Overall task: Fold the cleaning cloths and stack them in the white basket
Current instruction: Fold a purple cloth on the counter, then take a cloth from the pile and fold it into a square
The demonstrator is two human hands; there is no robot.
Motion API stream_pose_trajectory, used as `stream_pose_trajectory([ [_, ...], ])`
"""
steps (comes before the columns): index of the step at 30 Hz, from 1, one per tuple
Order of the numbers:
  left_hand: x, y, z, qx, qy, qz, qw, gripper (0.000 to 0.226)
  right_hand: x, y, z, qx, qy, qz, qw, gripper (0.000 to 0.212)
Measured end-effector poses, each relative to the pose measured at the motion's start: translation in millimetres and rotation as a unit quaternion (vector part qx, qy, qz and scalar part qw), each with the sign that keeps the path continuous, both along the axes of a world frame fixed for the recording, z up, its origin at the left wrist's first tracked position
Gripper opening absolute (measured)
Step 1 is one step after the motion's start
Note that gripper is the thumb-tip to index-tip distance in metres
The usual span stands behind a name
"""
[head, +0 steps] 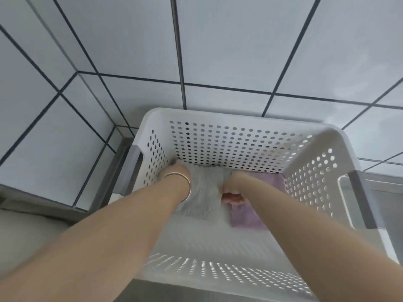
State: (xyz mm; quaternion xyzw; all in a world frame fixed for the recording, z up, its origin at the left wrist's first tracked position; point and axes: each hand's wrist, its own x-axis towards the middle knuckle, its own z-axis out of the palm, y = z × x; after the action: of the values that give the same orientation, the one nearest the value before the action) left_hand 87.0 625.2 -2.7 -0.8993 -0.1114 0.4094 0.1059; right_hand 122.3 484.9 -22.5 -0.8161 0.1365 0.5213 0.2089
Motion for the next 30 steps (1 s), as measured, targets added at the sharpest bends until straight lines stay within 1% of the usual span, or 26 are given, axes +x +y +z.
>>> stream_pose_trajectory([
  [2,1,1,-7,-0.003,0.004,0.026,1.000,0.051,0,4,-2,-0.023,0.022,0.039,0.999,0.033],
  [4,0,1,-12,-0.013,-0.015,0.022,1.000,0.048,-1,6,-2,-0.035,0.022,0.073,0.997,0.037],
  [7,2,2,-16,-0.023,-0.012,0.001,1.000,0.047,0,9,-3,-0.029,0.012,0.093,0.995,0.040],
  [9,3,3,-16,-0.017,-0.004,-0.012,1.000,0.047,0,11,-4,-0.033,-0.029,0.114,0.992,0.037],
  [12,2,0,-10,0.003,-0.016,-0.027,0.999,0.042,0,15,-1,-0.035,-0.137,0.177,0.974,0.028],
  [14,2,-9,4,0.012,-0.052,-0.060,0.997,0.034,0,16,12,-0.044,-0.193,0.227,0.953,0.026],
  [16,3,-22,22,0.006,-0.086,-0.082,0.993,0.024,0,16,30,-0.053,-0.218,0.247,0.943,0.023],
  [18,1,-36,46,-0.021,-0.149,-0.083,0.985,0.014,-2,12,52,-0.032,-0.241,0.236,0.941,0.025],
  [19,-1,-41,58,-0.043,-0.183,-0.079,0.979,0.015,-5,7,64,-0.012,-0.252,0.224,0.941,0.025],
  [21,-12,-55,90,-0.090,-0.236,-0.078,0.964,0.019,-19,-13,97,0.055,-0.291,0.159,0.942,0.022],
  [22,-20,-63,107,-0.114,-0.260,-0.081,0.955,0.020,-30,-25,115,0.097,-0.324,0.117,0.934,0.022],
  [23,-31,-70,125,-0.139,-0.297,-0.087,0.941,0.020,-43,-38,132,0.127,-0.371,0.090,0.916,0.020],
  [24,-43,-78,139,-0.166,-0.347,-0.087,0.919,0.019,-58,-50,148,0.147,-0.423,0.073,0.891,0.019],
  [26,-74,-98,160,-0.234,-0.461,-0.096,0.851,0.012,-94,-79,173,0.177,-0.516,0.024,0.838,0.020],
  [27,-88,-107,164,-0.268,-0.502,-0.106,0.816,0.008,-110,-91,180,0.189,-0.550,0.003,0.814,0.021],
  [28,-101,-117,166,-0.295,-0.526,-0.118,0.789,0.005,-126,-102,183,0.194,-0.577,-0.012,0.793,0.021],
  [30,-123,-147,161,-0.343,-0.540,-0.140,0.756,0.011,-158,-132,182,0.182,-0.623,-0.037,0.760,0.021],
])
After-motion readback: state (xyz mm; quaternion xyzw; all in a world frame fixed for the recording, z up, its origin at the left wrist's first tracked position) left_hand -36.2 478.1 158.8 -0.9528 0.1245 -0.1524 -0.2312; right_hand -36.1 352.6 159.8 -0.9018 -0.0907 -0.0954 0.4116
